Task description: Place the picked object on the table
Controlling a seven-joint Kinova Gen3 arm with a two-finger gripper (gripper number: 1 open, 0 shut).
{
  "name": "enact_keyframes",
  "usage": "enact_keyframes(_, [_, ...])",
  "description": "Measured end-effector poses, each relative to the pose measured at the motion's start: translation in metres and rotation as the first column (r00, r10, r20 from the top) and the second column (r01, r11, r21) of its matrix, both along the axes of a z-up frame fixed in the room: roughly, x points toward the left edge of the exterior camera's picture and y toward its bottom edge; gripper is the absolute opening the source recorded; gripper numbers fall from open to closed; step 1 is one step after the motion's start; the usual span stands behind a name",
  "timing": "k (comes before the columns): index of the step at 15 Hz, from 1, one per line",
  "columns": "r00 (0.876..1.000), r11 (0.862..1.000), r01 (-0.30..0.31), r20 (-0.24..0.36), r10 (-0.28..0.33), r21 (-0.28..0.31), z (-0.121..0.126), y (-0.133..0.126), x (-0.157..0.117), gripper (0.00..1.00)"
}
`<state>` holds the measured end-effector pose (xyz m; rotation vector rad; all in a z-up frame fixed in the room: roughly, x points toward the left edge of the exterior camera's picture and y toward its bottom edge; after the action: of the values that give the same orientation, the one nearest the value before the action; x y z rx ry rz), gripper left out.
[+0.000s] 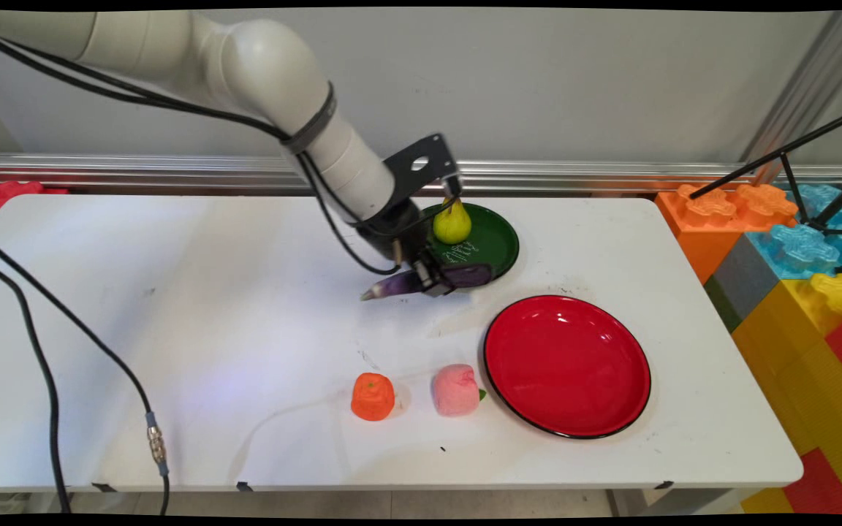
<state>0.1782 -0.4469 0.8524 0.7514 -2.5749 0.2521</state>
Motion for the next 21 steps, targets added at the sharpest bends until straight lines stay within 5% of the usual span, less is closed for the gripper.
enact_keyframes(7, [0.999, 0.998, -0.044, 0.014, 0.043, 0.051, -0.027, 0.0, 0.018, 0.0])
enact_keyframes(21, [0.999, 0.995, -0.033, 0.002, 0.033, 0.092, -0.066, -0.008, 0.018, 0.0])
